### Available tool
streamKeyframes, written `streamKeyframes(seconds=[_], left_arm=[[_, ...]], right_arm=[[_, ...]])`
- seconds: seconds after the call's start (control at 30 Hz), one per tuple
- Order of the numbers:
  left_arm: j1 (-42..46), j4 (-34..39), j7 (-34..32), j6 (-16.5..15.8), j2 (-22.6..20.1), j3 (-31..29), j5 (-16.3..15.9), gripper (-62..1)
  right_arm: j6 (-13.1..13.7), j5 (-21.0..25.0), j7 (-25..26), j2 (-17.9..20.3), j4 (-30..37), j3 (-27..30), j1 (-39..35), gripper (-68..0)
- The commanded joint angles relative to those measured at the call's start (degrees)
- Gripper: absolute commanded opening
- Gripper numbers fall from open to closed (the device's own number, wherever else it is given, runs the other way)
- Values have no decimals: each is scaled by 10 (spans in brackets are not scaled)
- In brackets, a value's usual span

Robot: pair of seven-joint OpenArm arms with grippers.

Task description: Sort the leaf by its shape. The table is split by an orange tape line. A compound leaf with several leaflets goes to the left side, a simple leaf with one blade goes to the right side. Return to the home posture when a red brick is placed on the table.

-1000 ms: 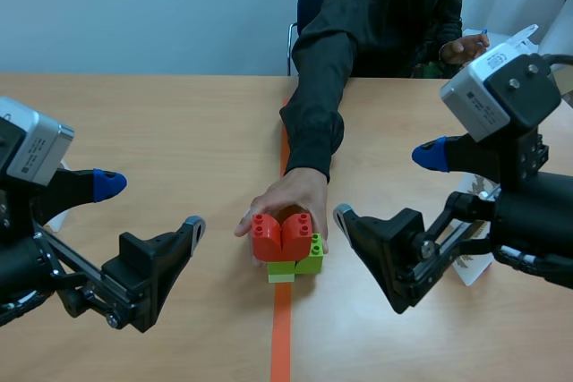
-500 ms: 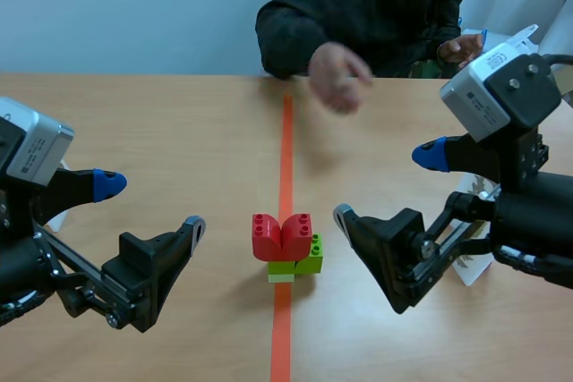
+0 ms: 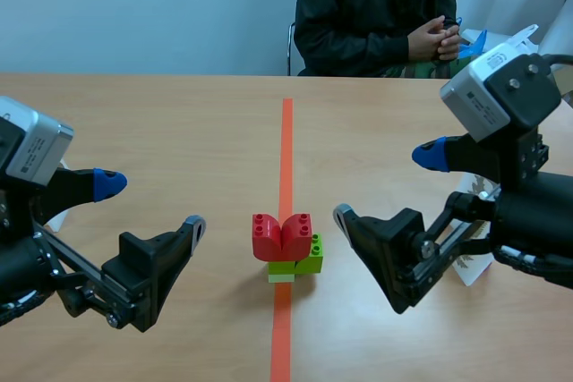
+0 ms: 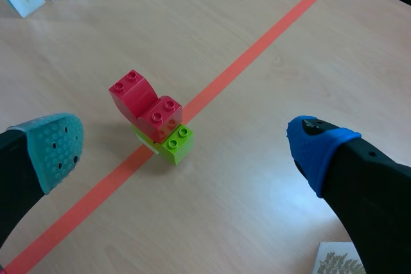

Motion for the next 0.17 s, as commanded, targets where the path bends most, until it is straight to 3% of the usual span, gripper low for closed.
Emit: streamKeyframes(seconds=[0.0, 0.13], left_arm=[[3, 4, -9, -3, 1, 0, -6, 14], [3, 4, -13, -3, 1, 0, -6, 14]], right_arm=[[-2, 8, 11, 0, 1, 8, 7, 4], [-2, 8, 11, 0, 1, 8, 7, 4]])
